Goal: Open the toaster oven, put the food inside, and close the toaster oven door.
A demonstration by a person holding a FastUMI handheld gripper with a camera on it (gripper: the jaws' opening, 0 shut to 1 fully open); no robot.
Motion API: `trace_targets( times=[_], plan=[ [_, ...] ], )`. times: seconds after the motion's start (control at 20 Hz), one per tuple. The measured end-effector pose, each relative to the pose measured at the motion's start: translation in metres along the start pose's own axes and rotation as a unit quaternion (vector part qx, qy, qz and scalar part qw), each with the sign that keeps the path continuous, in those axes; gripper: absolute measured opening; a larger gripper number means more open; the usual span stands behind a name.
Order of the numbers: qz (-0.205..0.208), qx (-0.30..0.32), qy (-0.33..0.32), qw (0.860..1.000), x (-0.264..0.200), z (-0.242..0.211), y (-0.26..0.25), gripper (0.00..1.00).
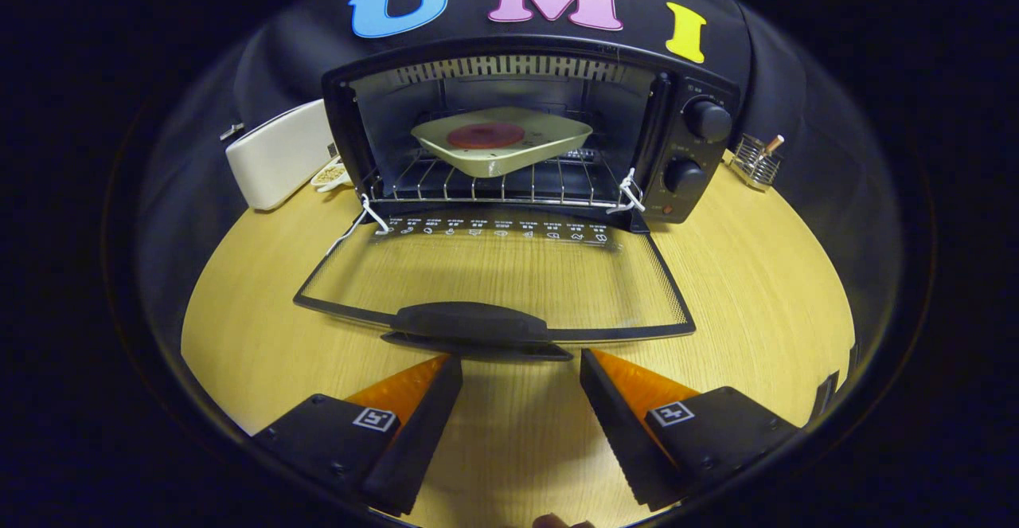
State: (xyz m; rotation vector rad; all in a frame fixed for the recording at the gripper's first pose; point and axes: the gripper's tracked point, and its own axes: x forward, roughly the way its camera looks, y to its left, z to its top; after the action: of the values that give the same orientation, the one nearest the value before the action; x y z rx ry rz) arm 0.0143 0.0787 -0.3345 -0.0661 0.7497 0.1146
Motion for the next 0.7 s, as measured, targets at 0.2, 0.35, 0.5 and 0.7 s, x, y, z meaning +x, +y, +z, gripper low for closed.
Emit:
trace_targets(
  times=[0.2,0.35,0.5,0.7],
  plan=[
    [0.015,0.005,-0.017,1.000,-0.020,0.023,0.001,0.98],
    [0.027,0.009,-0.042,0.999,-0.032,0.054,0.000,0.98],
    [0.032,0.005,-0.079,0.996,-0.039,0.095,0.000,0.99],
    [0.039,0.027,-0.133,0.990,-0.055,0.160,0.000,0.99]
  ],
)
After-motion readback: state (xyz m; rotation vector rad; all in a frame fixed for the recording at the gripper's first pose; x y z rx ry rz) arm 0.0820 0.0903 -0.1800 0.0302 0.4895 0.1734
